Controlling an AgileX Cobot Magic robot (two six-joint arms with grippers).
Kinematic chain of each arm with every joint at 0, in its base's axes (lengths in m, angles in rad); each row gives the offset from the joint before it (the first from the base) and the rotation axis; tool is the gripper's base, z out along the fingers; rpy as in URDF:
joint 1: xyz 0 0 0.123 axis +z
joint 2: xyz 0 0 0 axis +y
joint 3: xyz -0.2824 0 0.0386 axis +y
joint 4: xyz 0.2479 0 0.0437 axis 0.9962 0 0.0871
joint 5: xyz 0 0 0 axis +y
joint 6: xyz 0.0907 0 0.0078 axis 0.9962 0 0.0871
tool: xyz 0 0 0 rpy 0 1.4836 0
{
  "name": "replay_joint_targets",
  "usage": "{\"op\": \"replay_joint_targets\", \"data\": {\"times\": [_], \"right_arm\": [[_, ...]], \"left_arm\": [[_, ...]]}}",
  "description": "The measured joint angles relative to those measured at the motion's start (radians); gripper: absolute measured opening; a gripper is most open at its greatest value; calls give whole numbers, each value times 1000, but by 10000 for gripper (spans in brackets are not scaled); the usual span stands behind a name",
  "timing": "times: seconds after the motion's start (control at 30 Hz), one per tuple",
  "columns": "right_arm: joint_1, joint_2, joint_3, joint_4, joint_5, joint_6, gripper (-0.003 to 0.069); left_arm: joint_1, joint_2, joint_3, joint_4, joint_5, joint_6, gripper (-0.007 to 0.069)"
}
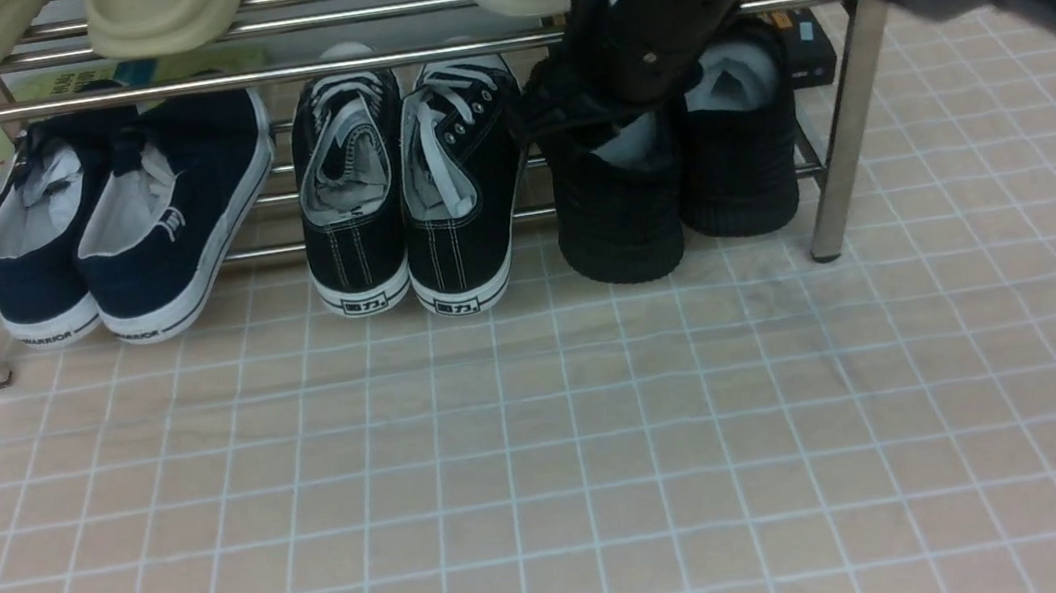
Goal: Take the shoes off the shelf from the light coffee tablecloth by hand.
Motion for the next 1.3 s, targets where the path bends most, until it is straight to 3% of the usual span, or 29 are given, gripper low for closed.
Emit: {"op": "replay_joint_targets", "data": {"times": [0.3,0.43,0.53,0.6,1.0,1.3], "right_arm": [[0,82,0,-40,-72,48,356],[0,94,-1,-48,-80,56,240],[0,93,-2,-49,-75,69,41],[-1,89,-16,-25,-44,70,1],[10,-51,-126,167,283,40,3],[18,-135,-126,198,304,-5,5]], "left_arm": [[0,0,0,0,0,0,240],[0,0,0,0,0,0,240],[0,0,0,0,0,0,240],[0,0,0,0,0,0,240],[0,-2,0,1,0,0,239],[0,-2,0,1,0,0,239]]}}
